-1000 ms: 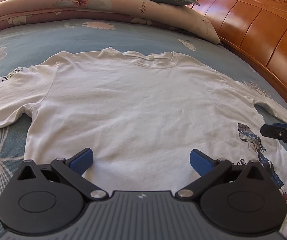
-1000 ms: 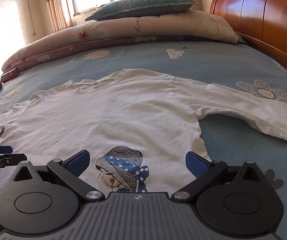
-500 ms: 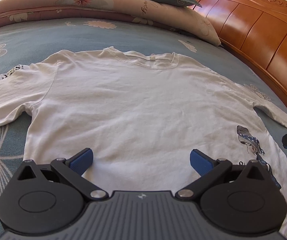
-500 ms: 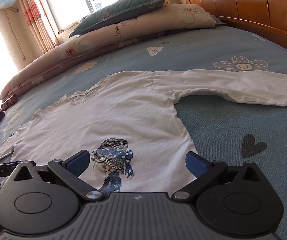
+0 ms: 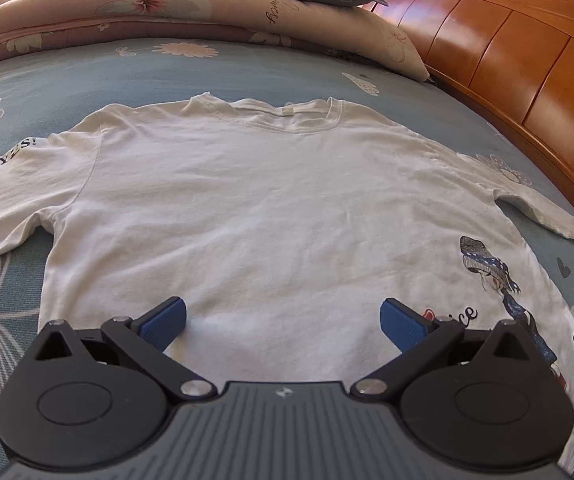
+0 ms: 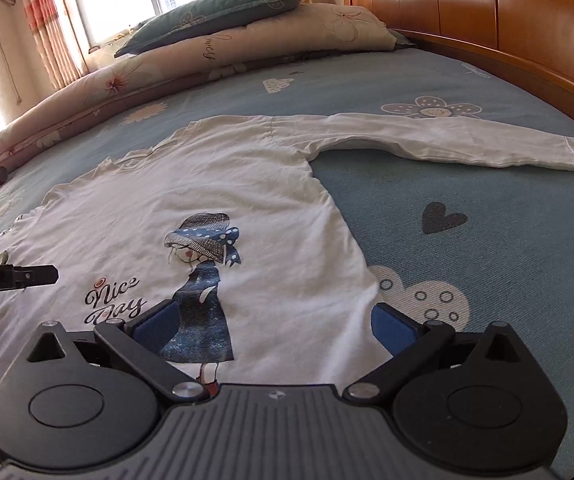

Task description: Fold clothes

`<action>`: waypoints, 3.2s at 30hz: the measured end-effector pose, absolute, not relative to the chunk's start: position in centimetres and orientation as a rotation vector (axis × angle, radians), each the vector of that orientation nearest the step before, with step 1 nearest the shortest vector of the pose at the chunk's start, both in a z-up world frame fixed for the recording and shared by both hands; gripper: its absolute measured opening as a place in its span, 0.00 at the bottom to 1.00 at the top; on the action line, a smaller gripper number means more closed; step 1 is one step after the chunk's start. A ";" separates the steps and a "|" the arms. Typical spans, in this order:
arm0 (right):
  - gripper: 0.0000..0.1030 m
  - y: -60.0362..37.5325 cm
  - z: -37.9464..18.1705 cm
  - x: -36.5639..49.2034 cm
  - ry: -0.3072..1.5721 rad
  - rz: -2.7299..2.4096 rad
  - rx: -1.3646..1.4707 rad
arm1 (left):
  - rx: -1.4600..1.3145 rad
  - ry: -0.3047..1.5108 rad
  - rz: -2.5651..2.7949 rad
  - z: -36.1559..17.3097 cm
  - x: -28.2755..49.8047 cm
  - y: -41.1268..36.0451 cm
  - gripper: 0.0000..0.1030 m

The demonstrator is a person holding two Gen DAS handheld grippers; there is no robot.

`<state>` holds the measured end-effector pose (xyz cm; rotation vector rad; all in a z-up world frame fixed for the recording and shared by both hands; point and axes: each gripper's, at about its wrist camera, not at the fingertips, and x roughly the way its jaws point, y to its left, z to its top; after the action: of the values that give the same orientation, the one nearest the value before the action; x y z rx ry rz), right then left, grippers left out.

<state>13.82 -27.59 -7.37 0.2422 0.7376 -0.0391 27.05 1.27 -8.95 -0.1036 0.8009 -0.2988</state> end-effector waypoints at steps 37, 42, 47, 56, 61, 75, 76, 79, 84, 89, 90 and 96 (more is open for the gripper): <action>1.00 -31.7 3.8 30.0 0.702 -0.010 0.223 | -0.102 0.772 -0.321 -9.6 26.8 1.2 0.99; 1.00 -33.0 1.1 38.2 0.815 -0.149 0.227 | -0.029 0.757 -0.321 -9.9 26.7 0.5 0.99; 1.00 -33.0 -4.3 44.4 0.952 -0.292 0.161 | -0.005 0.751 -0.324 -10.0 26.6 0.4 0.99; 1.00 -34.5 -9.0 49.7 0.977 -0.341 0.197 | 0.006 0.748 -0.327 -10.0 26.6 0.3 0.99; 1.00 -35.5 -9.0 51.1 0.942 -0.284 0.167 | 0.007 0.745 -0.331 -10.0 26.6 0.4 0.99; 1.00 -25.6 -8.6 49.4 0.990 -0.195 0.122 | -0.002 0.753 -0.333 -9.9 26.5 0.6 0.99; 1.00 -25.6 -8.7 49.7 0.961 -0.199 0.126 | -0.001 0.753 -0.334 -9.9 26.5 0.6 0.99; 1.00 -26.0 -8.8 51.9 0.926 -0.203 0.142 | -0.002 0.750 -0.337 -9.9 26.5 0.7 0.99; 1.00 -27.1 -8.7 53.8 0.893 -0.155 0.134 | 0.013 0.744 -0.337 -10.0 26.4 0.5 0.99; 1.00 -28.0 -5.9 49.9 0.874 -0.119 0.163 | -0.006 0.747 -0.342 -10.0 26.5 0.8 0.99; 1.00 -28.4 -5.0 48.8 0.868 -0.117 0.156 | -0.012 0.748 -0.343 -10.0 26.6 0.9 0.99; 1.00 -33.6 -1.8 42.2 0.870 -0.183 0.133 | -0.002 0.748 -0.335 -10.0 26.6 0.6 0.99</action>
<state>42.17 -33.57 -1.81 0.1333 0.8700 -0.1829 26.57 0.59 -10.02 -0.0016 0.7479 -0.3351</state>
